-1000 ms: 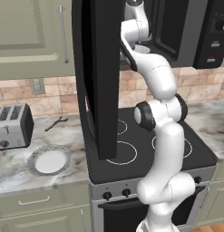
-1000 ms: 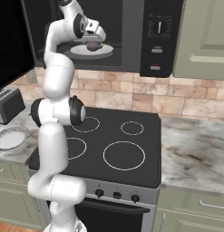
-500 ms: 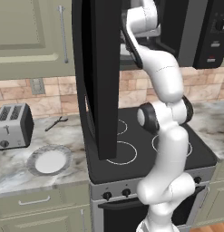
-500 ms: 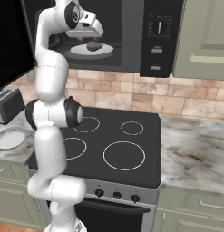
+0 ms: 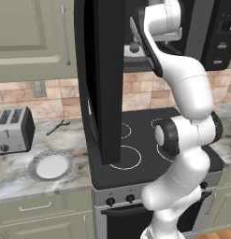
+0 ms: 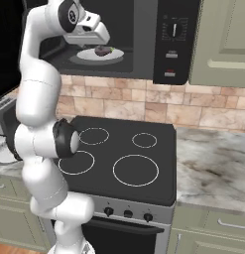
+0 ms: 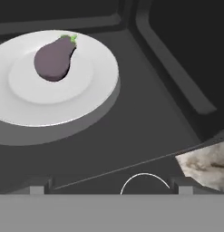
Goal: Pick the eggplant from the counter and place it in the microwave. Then turn on the microwave.
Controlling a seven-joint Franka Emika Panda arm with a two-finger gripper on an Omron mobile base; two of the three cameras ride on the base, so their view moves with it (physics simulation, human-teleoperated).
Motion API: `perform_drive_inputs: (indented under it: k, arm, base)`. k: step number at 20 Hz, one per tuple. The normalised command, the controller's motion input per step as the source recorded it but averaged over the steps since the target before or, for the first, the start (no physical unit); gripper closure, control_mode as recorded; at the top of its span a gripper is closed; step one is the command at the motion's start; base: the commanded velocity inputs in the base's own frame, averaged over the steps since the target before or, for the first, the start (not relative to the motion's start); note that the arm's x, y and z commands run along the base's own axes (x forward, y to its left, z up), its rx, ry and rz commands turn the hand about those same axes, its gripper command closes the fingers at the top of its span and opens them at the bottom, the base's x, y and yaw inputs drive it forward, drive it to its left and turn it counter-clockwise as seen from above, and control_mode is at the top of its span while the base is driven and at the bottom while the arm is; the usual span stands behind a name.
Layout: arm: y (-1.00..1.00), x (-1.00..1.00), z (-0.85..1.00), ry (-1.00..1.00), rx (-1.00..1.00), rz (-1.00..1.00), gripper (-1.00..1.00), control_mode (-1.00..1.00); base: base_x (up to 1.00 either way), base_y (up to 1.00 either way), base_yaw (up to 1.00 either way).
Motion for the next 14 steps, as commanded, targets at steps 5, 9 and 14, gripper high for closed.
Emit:
perform_drive_inputs:
  k: [5, 9, 14]
  arm:
    - [-0.11, -1.0, -0.56, -0.09, 0.0, 0.0, -1.0, -1.0]
    - [-0.01, -1.0, -0.52, -0.14, 0.0, 0.0, -1.0, -1.0]
    - [0.0, -1.0, -0.4, -0.16, 0.0, 0.0, -1.0, -1.0]
  base:
    - [0.0, 0.0, 0.0]
    - [0.0, 0.0, 0.0]
    - [0.0, 0.0, 0.0]
